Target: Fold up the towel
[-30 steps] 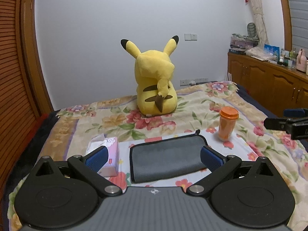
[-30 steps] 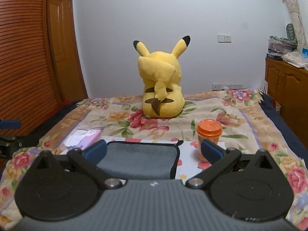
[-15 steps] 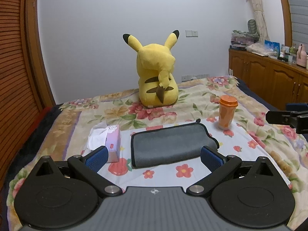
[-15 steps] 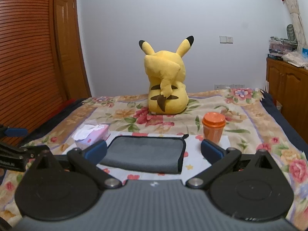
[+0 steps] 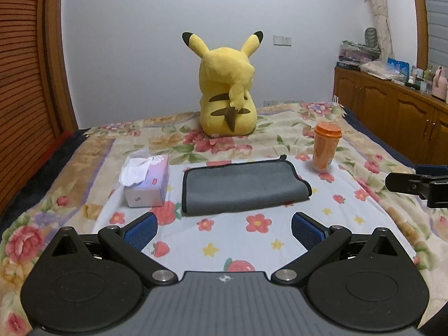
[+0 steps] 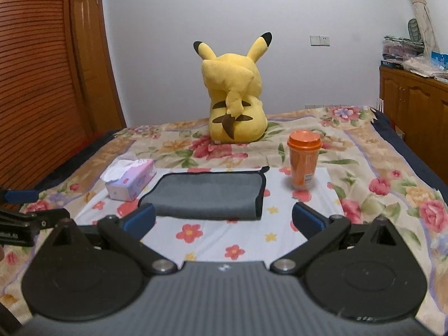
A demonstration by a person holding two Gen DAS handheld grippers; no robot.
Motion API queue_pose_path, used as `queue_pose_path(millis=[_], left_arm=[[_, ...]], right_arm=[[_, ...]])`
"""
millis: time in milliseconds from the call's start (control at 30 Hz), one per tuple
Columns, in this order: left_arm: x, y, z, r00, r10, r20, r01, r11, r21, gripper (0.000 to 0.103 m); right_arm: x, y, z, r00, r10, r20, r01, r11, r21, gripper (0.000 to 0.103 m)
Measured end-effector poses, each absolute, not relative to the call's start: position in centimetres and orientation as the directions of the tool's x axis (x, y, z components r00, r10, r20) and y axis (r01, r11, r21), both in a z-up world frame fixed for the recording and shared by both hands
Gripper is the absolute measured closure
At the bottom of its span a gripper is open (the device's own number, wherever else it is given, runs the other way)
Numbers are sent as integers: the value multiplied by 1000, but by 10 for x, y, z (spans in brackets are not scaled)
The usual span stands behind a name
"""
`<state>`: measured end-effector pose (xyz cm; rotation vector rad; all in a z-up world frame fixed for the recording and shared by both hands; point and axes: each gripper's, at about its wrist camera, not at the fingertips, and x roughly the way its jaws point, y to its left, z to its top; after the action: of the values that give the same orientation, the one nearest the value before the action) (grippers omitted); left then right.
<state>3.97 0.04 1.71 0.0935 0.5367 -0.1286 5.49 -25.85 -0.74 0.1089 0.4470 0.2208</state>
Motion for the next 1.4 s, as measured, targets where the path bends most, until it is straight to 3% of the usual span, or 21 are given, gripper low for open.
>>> queue_pose_path(millis=[1000, 1400], left_arm=[[16, -3, -35, 824, -104, -556, 126, 992, 1, 0], [12, -2, -36, 845, -80, -529, 113, 993, 30, 0]], right_arm=[[22, -253, -56, 863, 196, -466, -171, 981, 95, 0], [21, -254, -63, 872, 175, -456, -161, 984, 71, 0]])
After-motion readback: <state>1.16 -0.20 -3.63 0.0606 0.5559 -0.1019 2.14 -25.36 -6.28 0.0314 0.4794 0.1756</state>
